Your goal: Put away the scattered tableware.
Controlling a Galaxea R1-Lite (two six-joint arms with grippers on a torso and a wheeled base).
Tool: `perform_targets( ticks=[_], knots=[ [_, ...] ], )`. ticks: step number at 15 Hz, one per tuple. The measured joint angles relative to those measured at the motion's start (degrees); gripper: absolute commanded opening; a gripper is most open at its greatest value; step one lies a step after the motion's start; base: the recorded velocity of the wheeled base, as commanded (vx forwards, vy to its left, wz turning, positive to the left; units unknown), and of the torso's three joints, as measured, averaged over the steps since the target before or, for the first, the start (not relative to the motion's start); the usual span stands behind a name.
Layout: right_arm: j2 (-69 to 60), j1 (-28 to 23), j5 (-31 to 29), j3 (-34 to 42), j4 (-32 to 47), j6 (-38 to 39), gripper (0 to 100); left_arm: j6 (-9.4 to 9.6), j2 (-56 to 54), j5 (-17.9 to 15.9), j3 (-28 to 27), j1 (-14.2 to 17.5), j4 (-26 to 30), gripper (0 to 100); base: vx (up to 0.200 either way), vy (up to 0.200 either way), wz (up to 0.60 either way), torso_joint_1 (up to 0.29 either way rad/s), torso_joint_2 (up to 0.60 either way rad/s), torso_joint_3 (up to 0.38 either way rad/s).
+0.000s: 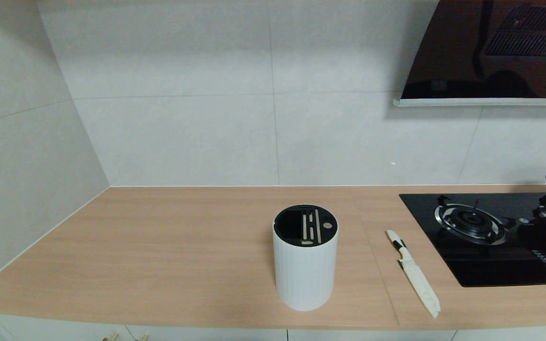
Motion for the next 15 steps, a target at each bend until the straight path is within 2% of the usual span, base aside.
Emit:
perform_targets(
  ticks=[7,10,15],
  knots=[
    [40.5,4.0,3.4,-16.7,-2.4,-0.2,100,0.0,0.0,0.0,0.0,0.0,0.0,100,0.0,0.0,0.0,0.0,0.0,0.0],
    [56.9,5.8,1.8,-21.1,-9.7,-0.1,100,0.0,0.0,0.0,0.0,0.0,0.0,100,0.0,0.0,0.0,0.0,0.0,0.0],
    [82.4,9.5,-3.2,-23.4,-26.8,0.0,100,-0.02,0.0,0.0,0.0,0.0,0.0,100,0.0,0.0,0.0,0.0,0.0,0.0]
  ],
)
